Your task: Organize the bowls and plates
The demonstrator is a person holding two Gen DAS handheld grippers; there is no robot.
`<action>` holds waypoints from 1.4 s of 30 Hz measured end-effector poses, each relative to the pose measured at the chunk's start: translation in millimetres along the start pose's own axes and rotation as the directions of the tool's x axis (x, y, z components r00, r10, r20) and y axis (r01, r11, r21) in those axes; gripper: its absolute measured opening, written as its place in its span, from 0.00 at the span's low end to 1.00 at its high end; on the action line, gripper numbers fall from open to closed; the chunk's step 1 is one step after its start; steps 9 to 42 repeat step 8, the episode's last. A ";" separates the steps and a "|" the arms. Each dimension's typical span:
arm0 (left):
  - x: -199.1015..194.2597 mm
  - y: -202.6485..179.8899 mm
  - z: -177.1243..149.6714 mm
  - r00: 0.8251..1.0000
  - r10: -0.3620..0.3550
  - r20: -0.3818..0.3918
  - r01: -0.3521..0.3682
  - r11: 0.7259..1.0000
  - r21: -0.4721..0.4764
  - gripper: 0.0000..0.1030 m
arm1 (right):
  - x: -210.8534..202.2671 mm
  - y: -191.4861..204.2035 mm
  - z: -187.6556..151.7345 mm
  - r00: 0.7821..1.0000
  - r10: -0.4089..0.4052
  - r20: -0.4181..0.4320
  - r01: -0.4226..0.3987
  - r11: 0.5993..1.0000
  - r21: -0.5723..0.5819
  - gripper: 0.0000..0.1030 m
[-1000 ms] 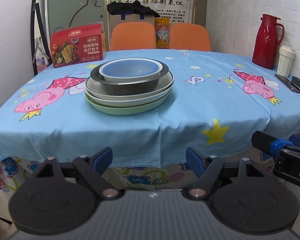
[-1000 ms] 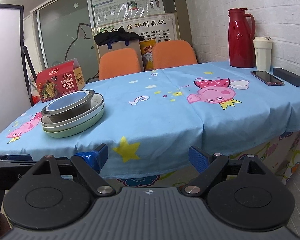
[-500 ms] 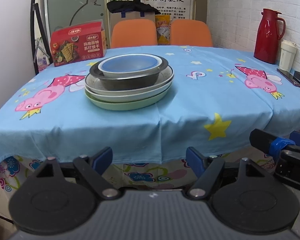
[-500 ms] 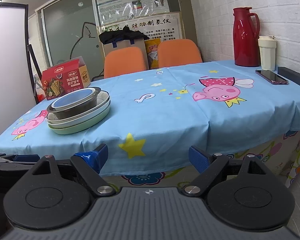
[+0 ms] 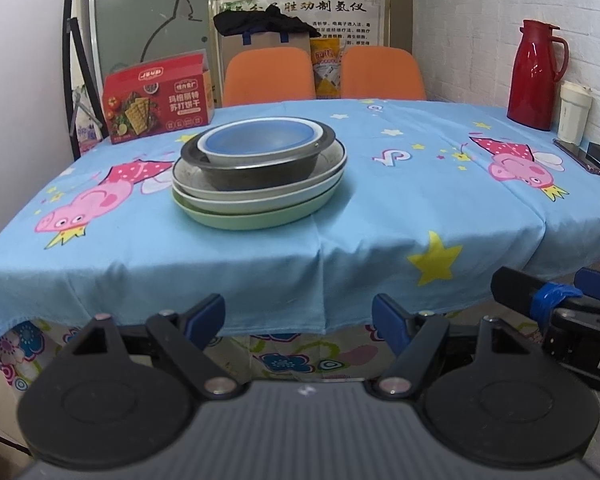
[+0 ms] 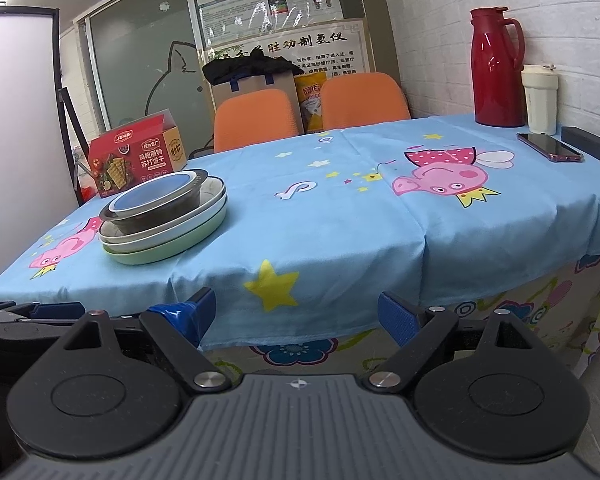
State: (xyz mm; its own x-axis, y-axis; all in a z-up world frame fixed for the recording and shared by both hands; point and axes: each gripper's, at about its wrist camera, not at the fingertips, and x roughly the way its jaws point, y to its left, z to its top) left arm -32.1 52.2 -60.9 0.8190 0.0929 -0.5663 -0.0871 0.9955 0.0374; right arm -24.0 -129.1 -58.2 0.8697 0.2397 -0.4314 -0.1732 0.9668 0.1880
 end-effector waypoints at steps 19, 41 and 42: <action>1.9 10.1 1.6 1.000 -0.028 -0.007 0.027 0.998 -0.058 0.73 | 0.7 1.3 -0.2 1.000 0.006 -0.006 -0.006 1.000 0.001 0.73; 1.9 10.1 1.6 1.000 -0.028 -0.007 0.027 0.998 -0.058 0.73 | 0.7 1.3 -0.2 1.000 0.006 -0.006 -0.006 1.000 0.001 0.73; 1.9 10.1 1.6 1.000 -0.028 -0.007 0.027 0.998 -0.058 0.73 | 0.7 1.3 -0.2 1.000 0.006 -0.006 -0.006 1.000 0.001 0.73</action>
